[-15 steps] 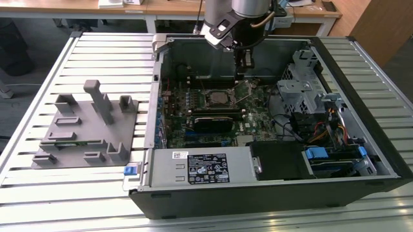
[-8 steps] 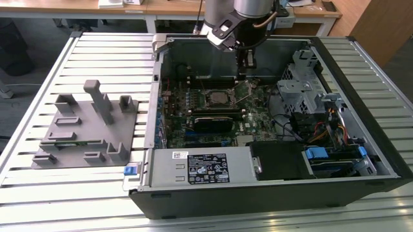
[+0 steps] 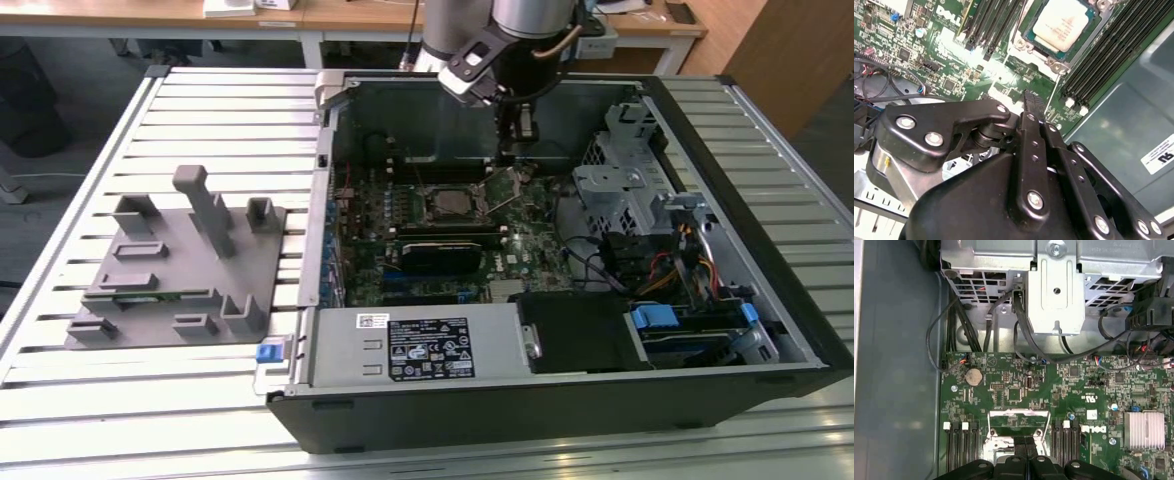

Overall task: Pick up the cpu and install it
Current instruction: 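Close the cpu cover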

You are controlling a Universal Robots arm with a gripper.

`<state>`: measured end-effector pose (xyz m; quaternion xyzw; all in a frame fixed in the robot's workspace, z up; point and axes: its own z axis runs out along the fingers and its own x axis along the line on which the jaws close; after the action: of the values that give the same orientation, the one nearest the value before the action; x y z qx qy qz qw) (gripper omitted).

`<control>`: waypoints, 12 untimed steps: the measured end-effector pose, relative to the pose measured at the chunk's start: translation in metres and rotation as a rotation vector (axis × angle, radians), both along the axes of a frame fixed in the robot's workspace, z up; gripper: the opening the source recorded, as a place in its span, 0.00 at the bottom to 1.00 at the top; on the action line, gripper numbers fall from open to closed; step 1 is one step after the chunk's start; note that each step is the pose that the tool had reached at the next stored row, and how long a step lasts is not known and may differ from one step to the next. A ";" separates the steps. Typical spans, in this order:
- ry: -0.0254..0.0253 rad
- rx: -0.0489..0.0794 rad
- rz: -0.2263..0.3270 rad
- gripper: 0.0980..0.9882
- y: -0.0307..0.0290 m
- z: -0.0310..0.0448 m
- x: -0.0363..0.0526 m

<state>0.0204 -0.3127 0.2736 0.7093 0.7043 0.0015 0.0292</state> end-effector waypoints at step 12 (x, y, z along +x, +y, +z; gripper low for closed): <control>0.0037 0.000 0.000 0.03 0.0026 -0.0057 0.0124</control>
<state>0.0328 -0.3101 0.2679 0.7094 0.7043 0.0002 0.0278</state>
